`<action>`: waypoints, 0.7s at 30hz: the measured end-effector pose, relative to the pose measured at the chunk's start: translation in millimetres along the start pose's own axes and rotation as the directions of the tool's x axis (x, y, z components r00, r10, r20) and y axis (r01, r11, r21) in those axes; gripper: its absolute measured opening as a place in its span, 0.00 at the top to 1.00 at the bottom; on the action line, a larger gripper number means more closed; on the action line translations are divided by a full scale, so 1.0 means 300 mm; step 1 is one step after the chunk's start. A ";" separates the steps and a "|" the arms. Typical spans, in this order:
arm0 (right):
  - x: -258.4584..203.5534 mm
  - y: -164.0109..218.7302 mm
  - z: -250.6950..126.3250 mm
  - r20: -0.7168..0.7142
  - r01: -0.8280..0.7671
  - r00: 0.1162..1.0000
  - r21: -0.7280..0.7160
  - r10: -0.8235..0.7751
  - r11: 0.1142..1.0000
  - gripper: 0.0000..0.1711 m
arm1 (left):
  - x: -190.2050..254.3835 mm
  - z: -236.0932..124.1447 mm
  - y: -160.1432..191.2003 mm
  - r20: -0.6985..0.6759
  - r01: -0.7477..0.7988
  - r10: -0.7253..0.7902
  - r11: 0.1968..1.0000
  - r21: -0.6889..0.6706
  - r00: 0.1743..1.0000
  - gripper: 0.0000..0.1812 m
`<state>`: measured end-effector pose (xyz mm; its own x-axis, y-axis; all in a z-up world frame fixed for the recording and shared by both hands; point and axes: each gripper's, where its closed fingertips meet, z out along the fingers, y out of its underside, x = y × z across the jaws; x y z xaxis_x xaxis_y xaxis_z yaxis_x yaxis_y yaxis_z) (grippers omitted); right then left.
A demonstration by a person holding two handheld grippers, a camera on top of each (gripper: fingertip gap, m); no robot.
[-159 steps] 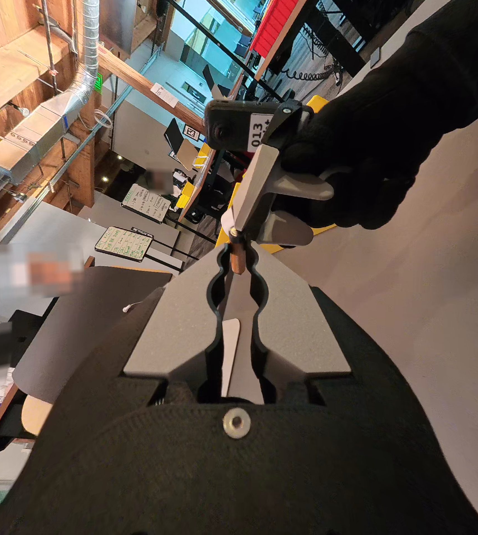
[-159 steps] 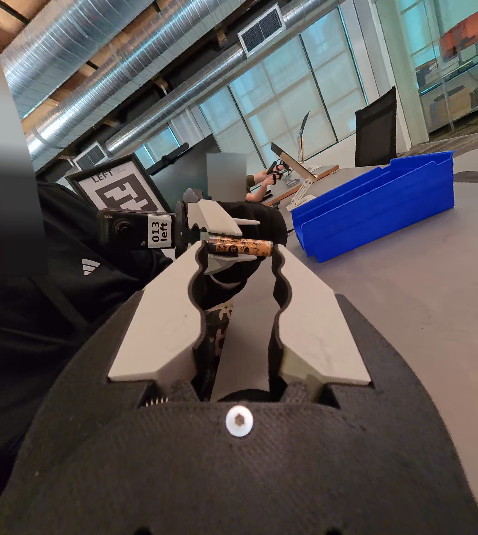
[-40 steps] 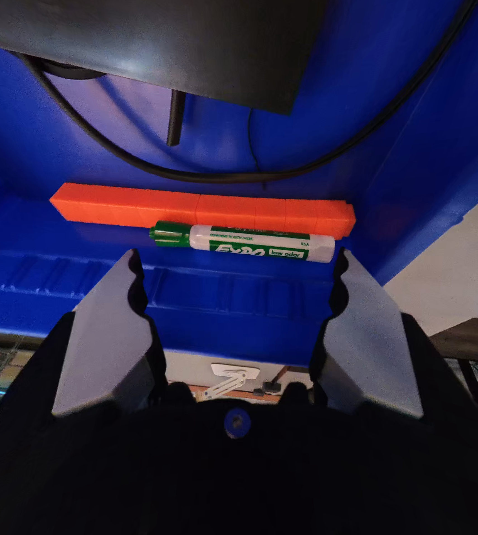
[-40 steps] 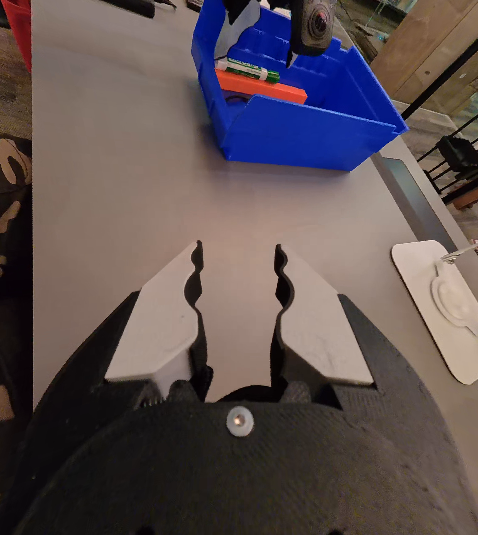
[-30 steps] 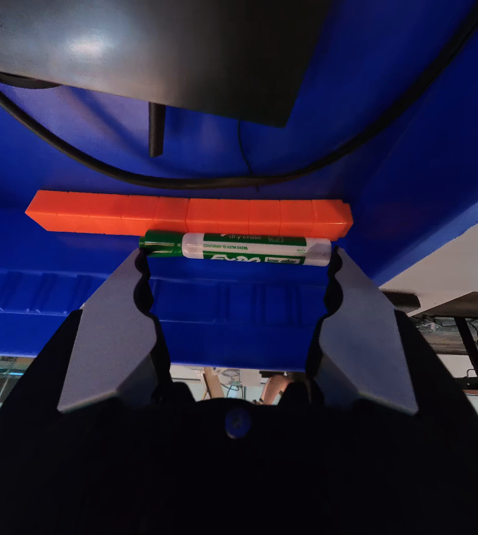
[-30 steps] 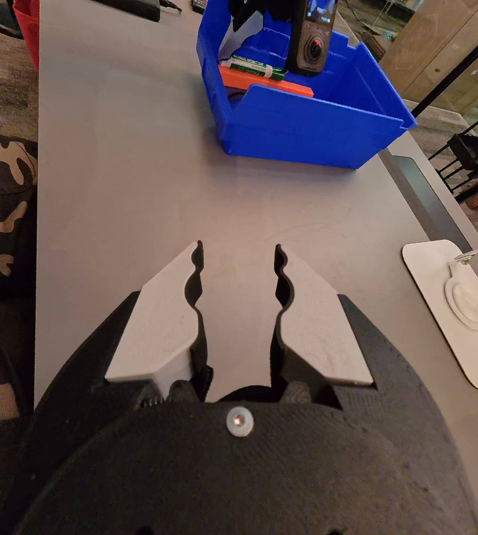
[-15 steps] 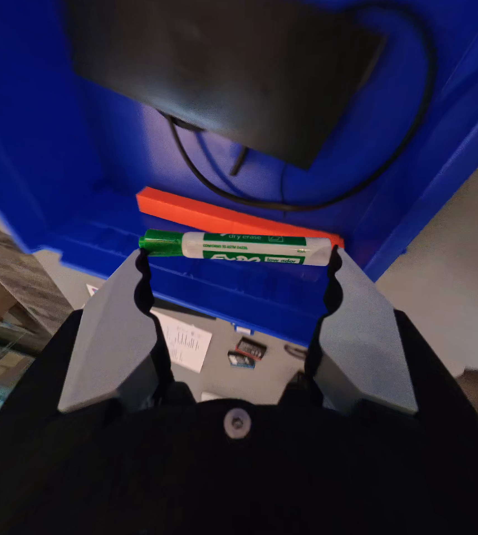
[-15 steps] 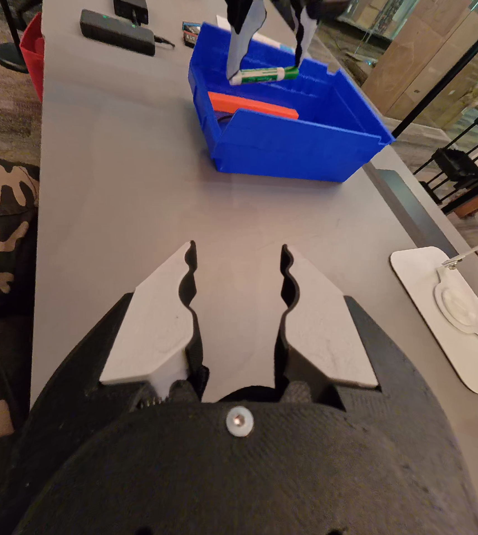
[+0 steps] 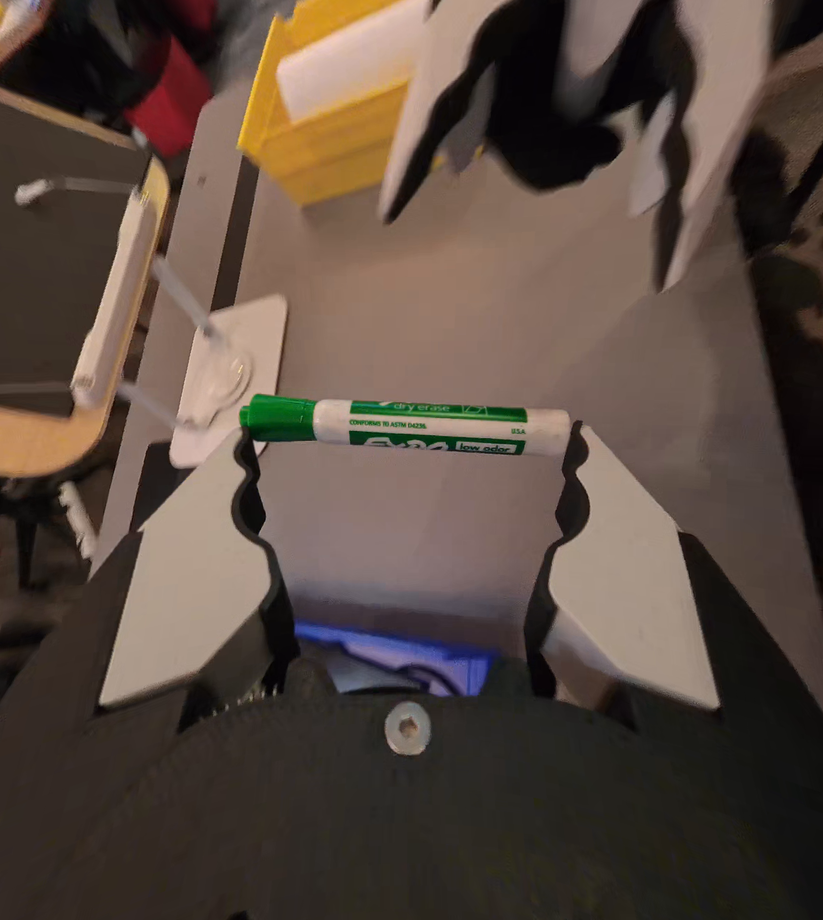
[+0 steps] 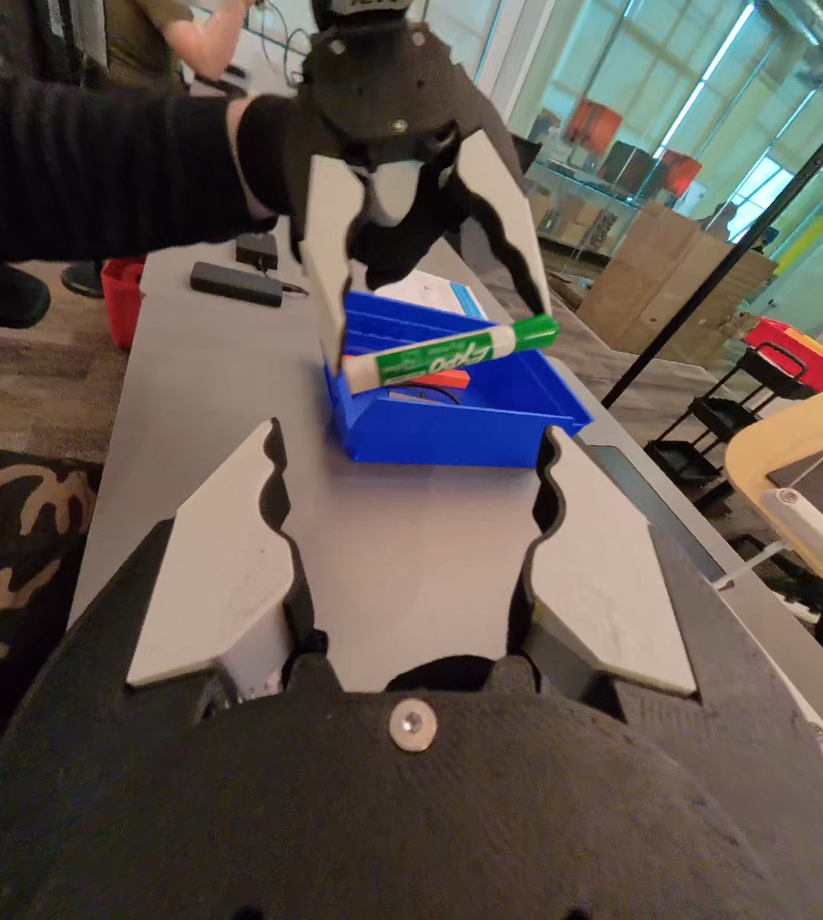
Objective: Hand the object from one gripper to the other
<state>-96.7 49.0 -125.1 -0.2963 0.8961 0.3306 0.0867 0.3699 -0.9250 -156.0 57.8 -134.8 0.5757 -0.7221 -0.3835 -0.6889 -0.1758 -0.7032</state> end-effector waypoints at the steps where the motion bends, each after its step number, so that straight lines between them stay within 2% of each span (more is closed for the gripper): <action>1: 0.007 -0.005 -0.001 -0.004 -0.009 1.000 0.003 0.009 1.000 0.38 | 0.027 0.013 -0.040 -0.023 -0.008 0.008 0.999 0.039 1.000 0.34; 6: -0.025 -0.020 -0.015 0.022 -0.073 0.997 0.039 0.072 0.997 0.25 | 0.141 0.062 -0.177 -0.118 -0.034 0.055 0.985 0.171 0.991 0.34; 11: -0.048 0.007 -0.043 -0.015 -0.027 1.000 0.039 0.028 0.999 0.26 | 0.188 0.102 -0.203 -0.152 -0.070 0.095 0.984 0.165 0.984 0.34; 15: -0.063 0.014 -0.069 -0.016 0.013 1.000 0.046 -0.012 0.999 0.33 | 0.208 0.114 -0.222 -0.202 -0.059 0.099 0.980 0.192 0.974 0.34; 17: -0.072 0.022 -0.076 -0.011 0.025 1.000 0.041 -0.024 0.999 0.32 | 0.214 0.128 -0.223 -0.209 -0.071 0.110 0.980 0.186 0.972 0.34; 20: -0.069 0.032 -0.083 -0.022 0.014 1.000 0.044 -0.013 0.999 0.25 | 0.232 0.150 -0.218 -0.228 -0.083 0.122 0.981 0.175 0.966 0.34; 21: -0.070 0.038 -0.085 -0.020 0.020 1.000 0.037 -0.020 0.999 0.26 | 0.237 0.155 -0.217 -0.236 -0.081 0.122 0.981 0.173 0.964 0.34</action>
<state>-65.3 40.6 -137.8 -0.2787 0.8934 0.3525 0.0452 0.3788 -0.9244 -49.6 49.0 -144.2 0.3670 -0.8757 -0.3138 -0.6467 0.0023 -0.7627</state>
